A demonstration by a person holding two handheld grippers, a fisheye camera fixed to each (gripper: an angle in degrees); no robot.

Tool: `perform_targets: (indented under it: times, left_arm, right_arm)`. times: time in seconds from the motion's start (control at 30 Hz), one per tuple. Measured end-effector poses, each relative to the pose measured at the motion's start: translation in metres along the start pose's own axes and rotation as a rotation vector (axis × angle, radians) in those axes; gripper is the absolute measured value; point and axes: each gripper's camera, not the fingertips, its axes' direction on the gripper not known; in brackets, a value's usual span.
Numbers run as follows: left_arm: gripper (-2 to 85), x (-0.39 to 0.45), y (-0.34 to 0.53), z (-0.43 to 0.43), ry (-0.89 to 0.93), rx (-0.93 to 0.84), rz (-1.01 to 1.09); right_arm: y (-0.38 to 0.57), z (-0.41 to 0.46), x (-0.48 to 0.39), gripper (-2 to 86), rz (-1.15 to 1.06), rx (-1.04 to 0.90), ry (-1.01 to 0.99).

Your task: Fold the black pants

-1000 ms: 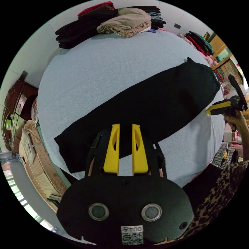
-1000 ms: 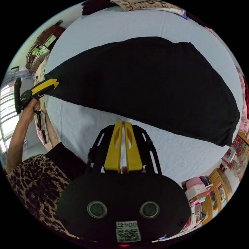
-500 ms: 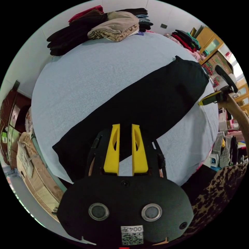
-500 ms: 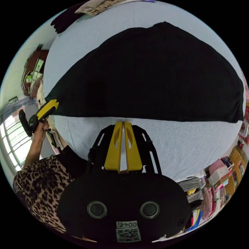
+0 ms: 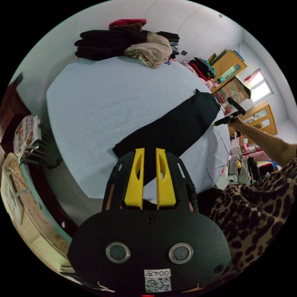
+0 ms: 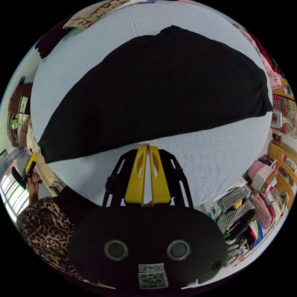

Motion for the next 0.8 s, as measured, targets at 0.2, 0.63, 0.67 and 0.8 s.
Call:
perform_targets:
  times: [0.2, 0.63, 0.67, 0.8]
  left_arm:
    - [7.1, -0.048, 0.004, -0.014, -0.022, -0.039, -0.038]
    - [7.8, -0.083, -0.063, -0.037, -0.073, -0.146, 0.152]
    - [7.8, -0.088, -0.07, -0.036, -0.072, -0.157, 0.183]
    - [7.8, -0.105, -0.093, -0.032, -0.04, -0.194, 0.294]
  right_arm:
    - [0.029, 0.005, -0.025, 1.3, 0.048, 0.052, -0.052]
    - [0.118, 0.026, -0.116, -0.7, 0.001, 0.187, 0.099]
    - [0.131, 0.025, -0.127, -0.7, 0.005, 0.212, 0.044]
    - [0.177, 0.028, -0.169, -0.7, 0.045, 0.249, -0.086]
